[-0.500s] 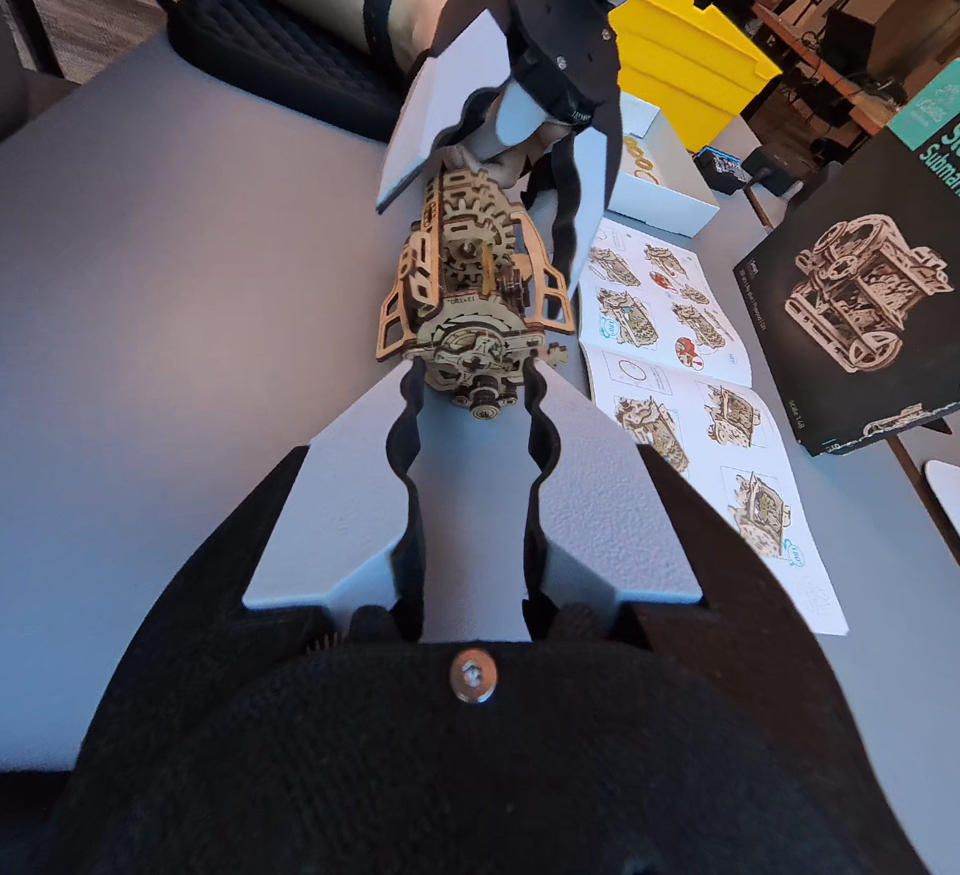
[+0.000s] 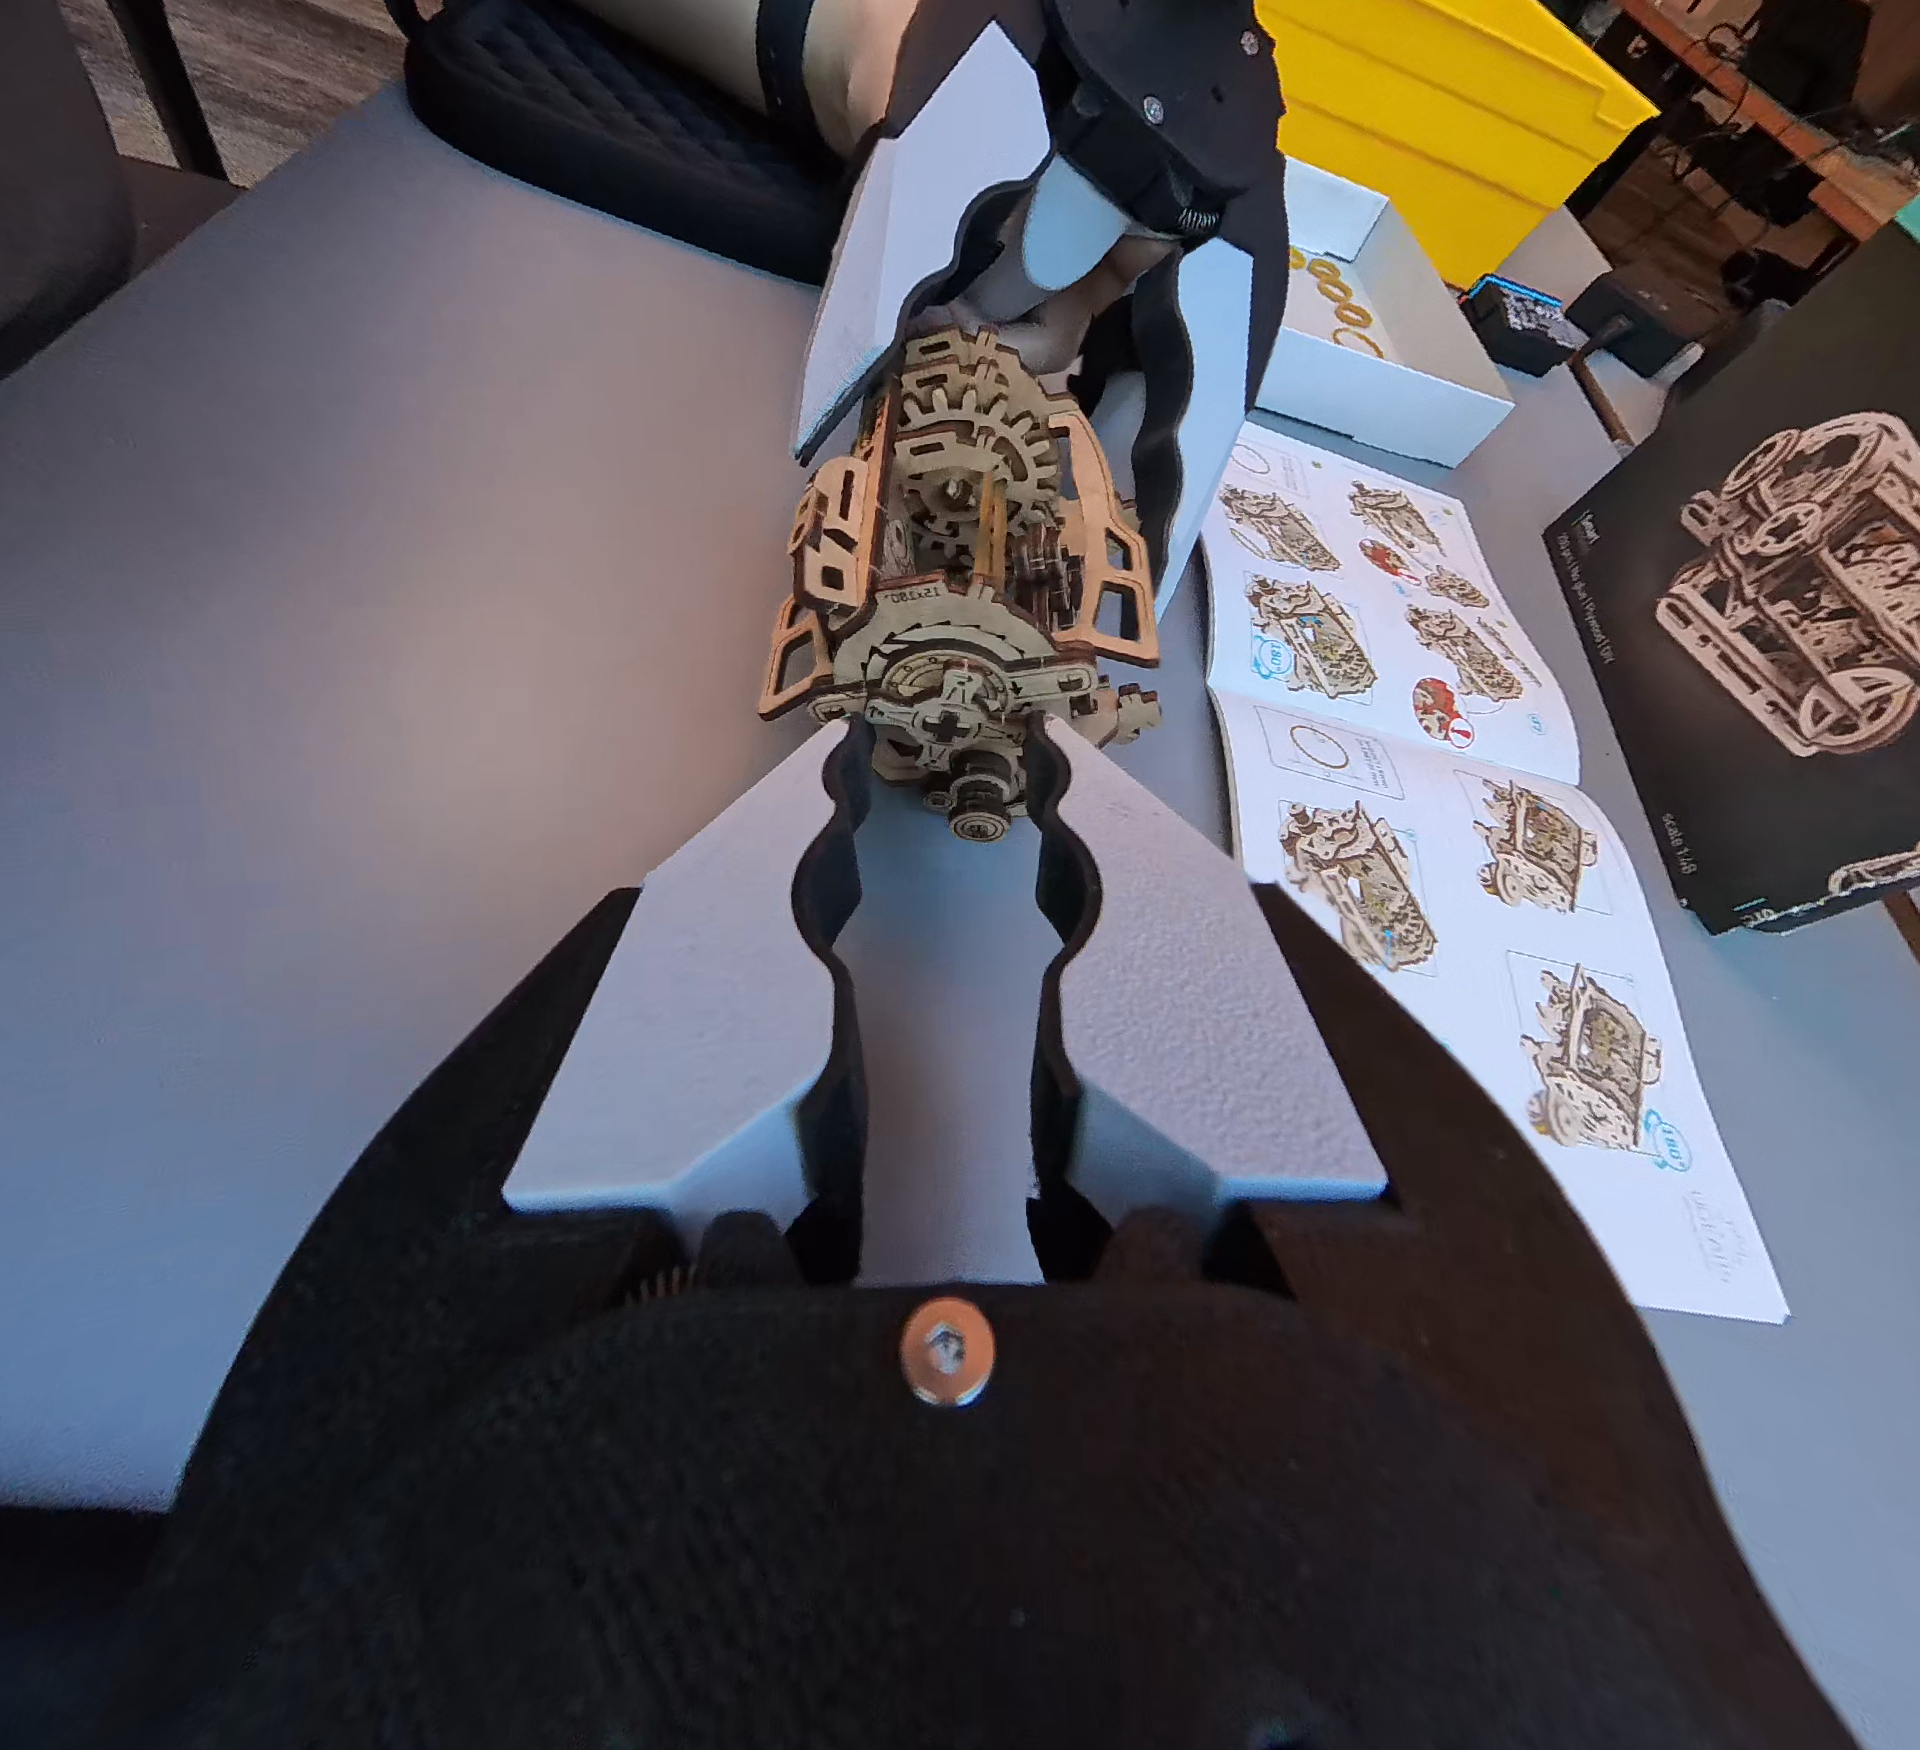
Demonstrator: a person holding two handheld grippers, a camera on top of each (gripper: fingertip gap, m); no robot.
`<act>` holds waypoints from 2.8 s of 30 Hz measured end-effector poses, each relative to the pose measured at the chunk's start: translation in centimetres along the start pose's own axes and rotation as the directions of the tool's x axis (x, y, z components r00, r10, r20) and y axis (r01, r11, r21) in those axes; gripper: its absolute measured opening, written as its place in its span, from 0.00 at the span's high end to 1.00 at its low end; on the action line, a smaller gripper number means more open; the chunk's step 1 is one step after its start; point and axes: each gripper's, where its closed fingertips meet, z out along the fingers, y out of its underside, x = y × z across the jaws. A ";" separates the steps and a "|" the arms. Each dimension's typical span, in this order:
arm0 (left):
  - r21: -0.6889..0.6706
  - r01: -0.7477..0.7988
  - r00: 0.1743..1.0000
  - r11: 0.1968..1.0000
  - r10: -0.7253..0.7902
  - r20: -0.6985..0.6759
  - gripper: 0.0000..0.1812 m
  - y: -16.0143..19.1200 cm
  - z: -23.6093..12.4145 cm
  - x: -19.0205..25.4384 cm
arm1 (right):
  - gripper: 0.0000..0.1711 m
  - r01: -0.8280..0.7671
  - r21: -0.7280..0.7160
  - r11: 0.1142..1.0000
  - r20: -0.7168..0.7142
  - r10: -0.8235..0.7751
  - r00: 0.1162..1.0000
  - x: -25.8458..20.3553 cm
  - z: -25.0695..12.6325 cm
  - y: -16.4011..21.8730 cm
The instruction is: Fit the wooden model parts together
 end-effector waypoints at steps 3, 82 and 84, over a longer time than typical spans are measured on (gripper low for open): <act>0.002 -0.010 1.000 1.000 0.010 0.006 0.52 0.0 0.0 0.0 | 0.84 0.001 0.000 1.000 0.001 -0.001 1.000 0.0 0.0 0.0; -0.025 0.101 0.984 0.995 -0.104 -0.146 0.52 0.9 -1.0 1.2 | 0.90 0.316 -0.062 0.947 -0.153 -0.322 0.934 -1.4 0.7 -1.6; -0.026 0.100 0.984 0.995 -0.103 -0.147 0.52 0.9 -1.0 1.3 | 0.89 0.327 -0.063 0.943 -0.154 -0.333 0.930 -1.5 0.7 -1.6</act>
